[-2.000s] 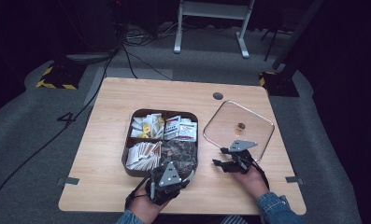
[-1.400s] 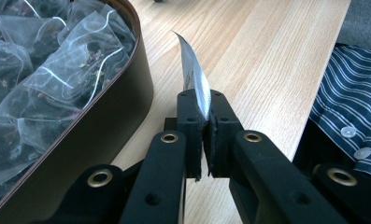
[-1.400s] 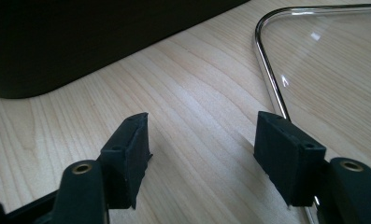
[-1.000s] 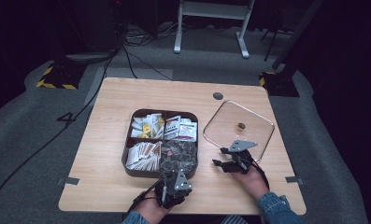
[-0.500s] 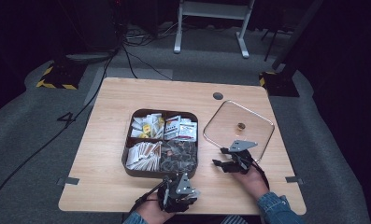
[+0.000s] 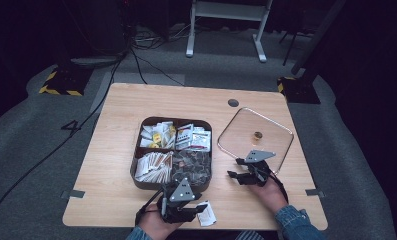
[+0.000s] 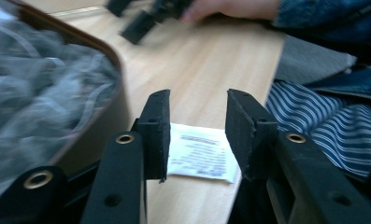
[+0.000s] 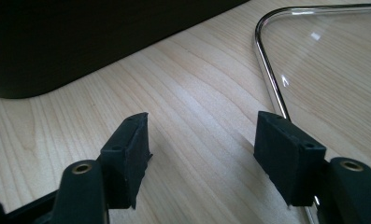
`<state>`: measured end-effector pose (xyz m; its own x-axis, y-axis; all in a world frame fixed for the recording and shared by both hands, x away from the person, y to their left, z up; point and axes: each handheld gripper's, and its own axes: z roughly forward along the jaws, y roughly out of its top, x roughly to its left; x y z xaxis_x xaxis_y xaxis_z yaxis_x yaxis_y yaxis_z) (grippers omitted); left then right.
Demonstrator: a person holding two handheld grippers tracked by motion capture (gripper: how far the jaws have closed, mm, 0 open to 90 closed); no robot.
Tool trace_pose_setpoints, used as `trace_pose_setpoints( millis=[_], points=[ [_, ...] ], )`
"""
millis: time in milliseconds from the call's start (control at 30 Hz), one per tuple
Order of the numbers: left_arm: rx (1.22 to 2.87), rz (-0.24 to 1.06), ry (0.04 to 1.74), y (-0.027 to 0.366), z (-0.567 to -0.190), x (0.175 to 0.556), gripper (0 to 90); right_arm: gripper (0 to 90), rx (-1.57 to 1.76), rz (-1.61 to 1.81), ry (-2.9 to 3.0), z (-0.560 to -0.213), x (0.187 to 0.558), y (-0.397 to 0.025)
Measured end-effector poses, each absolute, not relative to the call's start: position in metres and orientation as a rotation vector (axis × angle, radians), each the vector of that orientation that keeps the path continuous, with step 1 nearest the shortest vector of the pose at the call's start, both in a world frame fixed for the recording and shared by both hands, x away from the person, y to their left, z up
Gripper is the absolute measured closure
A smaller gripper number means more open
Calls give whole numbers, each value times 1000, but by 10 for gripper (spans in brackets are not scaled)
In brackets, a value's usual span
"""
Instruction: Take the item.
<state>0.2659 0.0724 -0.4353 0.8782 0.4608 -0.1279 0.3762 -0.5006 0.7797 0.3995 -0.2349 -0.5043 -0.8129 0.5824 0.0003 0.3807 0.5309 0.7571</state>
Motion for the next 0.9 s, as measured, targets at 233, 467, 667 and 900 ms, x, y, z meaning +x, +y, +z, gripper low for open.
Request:
trace_pose_setpoints(
  millis=[233,467,667,900],
  points=[
    [2055,246,746,107,-424,270,560,345,802,1150,2523,-504,399,-235],
    [1972,340,856,140,-416,271,543,335,810,1150,2521,-504,401,-231],
    [1935,393,915,155,-411,275,531,339,801,1145,2516,-503,400,-231],
    [1874,458,1005,182,-409,278,522,340,815,1182,2480,-496,401,-236]
  ],
)
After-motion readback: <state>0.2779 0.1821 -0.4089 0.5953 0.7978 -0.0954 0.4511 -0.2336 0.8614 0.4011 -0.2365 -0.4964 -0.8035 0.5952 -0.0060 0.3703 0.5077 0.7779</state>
